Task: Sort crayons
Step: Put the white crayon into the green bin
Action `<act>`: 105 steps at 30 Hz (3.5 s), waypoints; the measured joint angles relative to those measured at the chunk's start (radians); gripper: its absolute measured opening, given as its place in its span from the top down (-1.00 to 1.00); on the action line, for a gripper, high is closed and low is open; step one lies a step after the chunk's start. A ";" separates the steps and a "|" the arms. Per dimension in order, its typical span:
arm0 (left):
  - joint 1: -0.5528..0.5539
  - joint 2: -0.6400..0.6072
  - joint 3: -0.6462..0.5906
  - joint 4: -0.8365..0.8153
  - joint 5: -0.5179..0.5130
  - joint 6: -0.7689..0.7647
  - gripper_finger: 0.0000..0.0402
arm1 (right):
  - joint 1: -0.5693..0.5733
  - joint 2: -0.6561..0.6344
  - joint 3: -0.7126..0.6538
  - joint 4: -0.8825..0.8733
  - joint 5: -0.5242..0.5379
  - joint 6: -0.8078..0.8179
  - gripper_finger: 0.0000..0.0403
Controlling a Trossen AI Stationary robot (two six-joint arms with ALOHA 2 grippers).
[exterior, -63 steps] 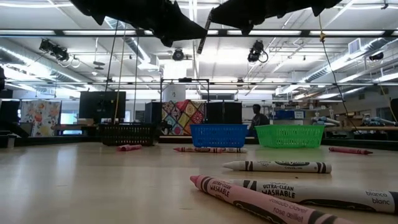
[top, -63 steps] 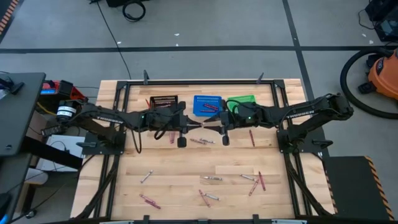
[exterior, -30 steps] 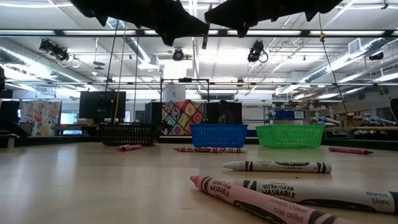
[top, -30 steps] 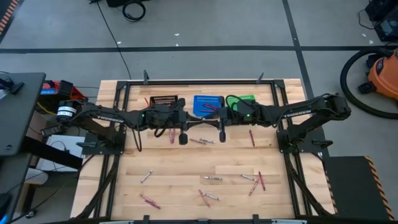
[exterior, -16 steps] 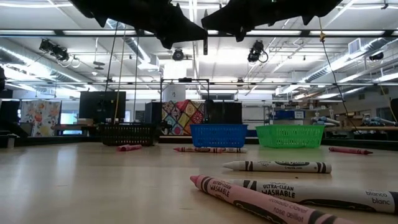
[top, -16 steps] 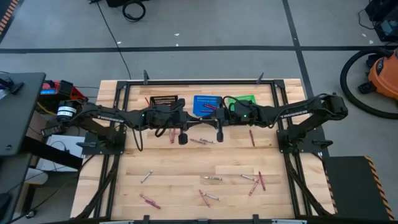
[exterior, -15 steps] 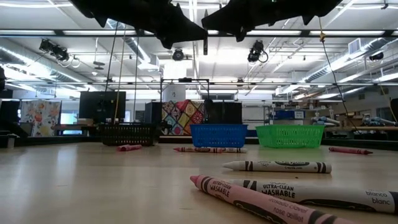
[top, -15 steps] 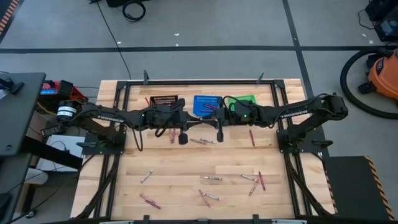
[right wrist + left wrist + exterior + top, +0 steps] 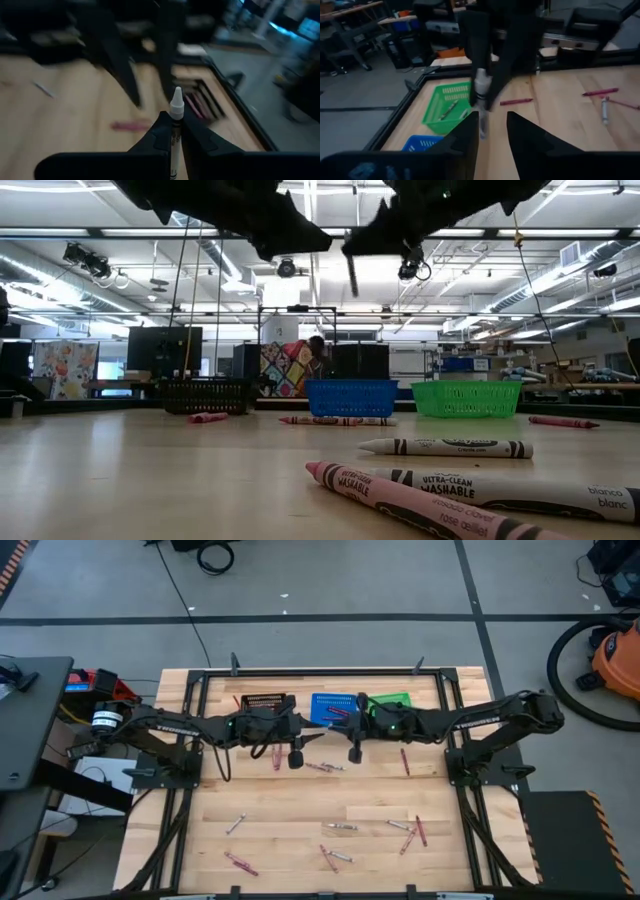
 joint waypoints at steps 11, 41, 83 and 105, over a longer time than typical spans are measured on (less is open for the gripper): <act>0.000 -0.001 0.000 -0.145 -0.009 -0.005 0.44 | -0.095 -0.021 0.000 -0.324 0.180 0.009 0.85; 0.000 -0.001 0.000 -0.440 -0.008 -0.066 0.44 | -0.424 -0.018 -0.145 -0.507 0.108 -0.020 0.85; -0.002 -0.001 0.000 -0.596 -0.007 -0.116 0.44 | -0.217 -0.017 -0.021 -0.795 0.119 0.158 0.61; -0.002 -0.001 0.000 -0.605 -0.007 -0.131 0.44 | 0.236 -0.018 0.013 -1.038 -0.174 0.711 0.61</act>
